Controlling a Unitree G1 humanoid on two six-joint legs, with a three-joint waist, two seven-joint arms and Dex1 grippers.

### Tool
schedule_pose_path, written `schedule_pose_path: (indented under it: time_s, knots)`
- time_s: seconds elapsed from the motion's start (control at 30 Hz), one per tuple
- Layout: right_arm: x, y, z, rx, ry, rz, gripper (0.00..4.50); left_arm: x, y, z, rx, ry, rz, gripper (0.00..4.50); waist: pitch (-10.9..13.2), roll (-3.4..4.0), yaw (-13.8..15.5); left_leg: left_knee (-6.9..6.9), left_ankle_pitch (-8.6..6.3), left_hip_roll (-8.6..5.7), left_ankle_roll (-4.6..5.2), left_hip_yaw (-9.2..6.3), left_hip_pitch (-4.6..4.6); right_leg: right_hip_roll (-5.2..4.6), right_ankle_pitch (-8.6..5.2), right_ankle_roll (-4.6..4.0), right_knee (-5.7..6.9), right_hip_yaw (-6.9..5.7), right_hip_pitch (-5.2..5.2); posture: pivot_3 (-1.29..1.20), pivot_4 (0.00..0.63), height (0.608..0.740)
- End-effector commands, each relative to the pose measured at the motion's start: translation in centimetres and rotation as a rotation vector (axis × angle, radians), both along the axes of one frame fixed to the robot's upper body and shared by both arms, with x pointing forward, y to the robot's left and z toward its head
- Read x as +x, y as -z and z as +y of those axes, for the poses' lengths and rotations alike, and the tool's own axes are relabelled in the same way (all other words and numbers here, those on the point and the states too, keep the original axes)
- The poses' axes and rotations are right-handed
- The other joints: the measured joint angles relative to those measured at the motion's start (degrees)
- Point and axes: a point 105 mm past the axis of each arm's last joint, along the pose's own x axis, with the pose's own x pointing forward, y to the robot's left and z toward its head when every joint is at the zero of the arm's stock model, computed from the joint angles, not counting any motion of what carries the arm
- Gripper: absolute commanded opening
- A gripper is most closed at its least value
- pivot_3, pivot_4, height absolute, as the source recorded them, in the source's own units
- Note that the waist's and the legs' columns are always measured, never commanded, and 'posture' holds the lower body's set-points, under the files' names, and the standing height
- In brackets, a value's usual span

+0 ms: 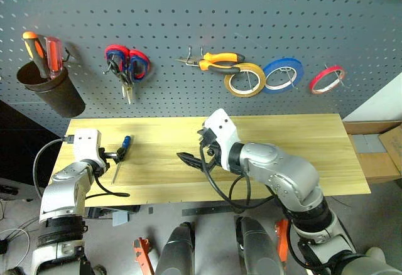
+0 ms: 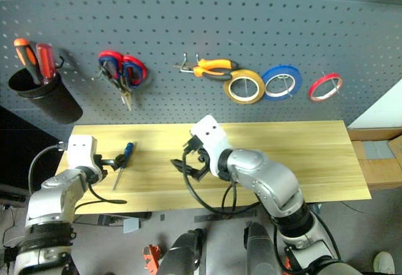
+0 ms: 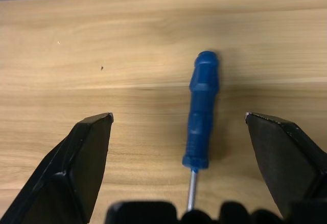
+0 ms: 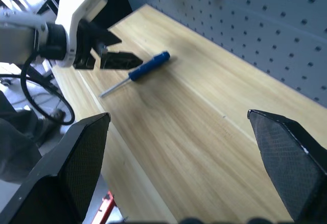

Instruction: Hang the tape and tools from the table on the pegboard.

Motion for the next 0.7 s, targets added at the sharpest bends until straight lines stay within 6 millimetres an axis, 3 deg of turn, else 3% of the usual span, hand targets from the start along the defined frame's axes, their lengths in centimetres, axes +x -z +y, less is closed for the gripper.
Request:
schedule_pose_path:
  time_s: [0.03,0.27,0.3,0.37,0.67,0.7]
  knots:
    - [-0.5,-1.1,0.9,0.009,-0.023,-0.042,4.50,0.8,0.0,0.0,0.023,0.017,0.005,4.46,0.09,0.03,-0.08,-0.02,0.00,0.00,0.00,0.00,0.00,0.00,0.00,0.00,0.00,0.00,0.00,-0.09,0.383,0.740]
    - [-0.8,-1.7,1.6,0.006,-0.051,-0.054,4.50,1.8,2.3,-1.1,-0.029,0.036,0.100,4.46,0.93,0.04,-0.76,-0.05,0.00,0.03,0.01,0.01,0.01,0.02,0.00,0.00,0.03,0.00,-0.02,-0.12,0.407,0.740]
    - [-0.9,-1.8,1.7,0.005,-0.056,-0.054,4.50,1.9,2.6,-1.1,-0.028,0.036,0.111,4.30,1.02,0.09,-0.81,-0.05,0.00,0.04,0.01,0.01,0.01,0.03,0.00,0.00,0.03,0.00,-0.02,-0.12,0.408,0.740]
    - [-1.0,-1.8,1.8,0.005,-0.062,-0.053,4.50,1.8,3.0,-1.1,-0.026,0.033,0.131,3.85,1.18,0.15,-0.84,-0.06,-0.01,0.04,0.01,0.02,0.01,0.02,0.00,0.00,0.03,0.01,-0.03,-0.12,0.409,0.740]
    - [-0.6,-2.3,1.5,-0.002,-0.058,-0.075,4.50,1.3,2.5,0.0,-0.010,-0.024,0.091,0.65,1.24,0.21,-1.13,-0.08,-0.01,0.07,0.01,0.05,0.03,0.03,0.00,0.00,0.02,0.06,-0.05,-0.14,0.393,0.740]
    - [-0.5,-2.4,1.5,-0.001,-0.056,-0.079,4.50,1.1,2.5,0.0,-0.011,-0.029,0.088,0.52,1.24,0.21,-1.19,-0.08,-0.01,0.07,0.01,0.03,0.03,0.03,0.00,0.00,0.02,0.07,-0.05,-0.14,0.387,0.740]
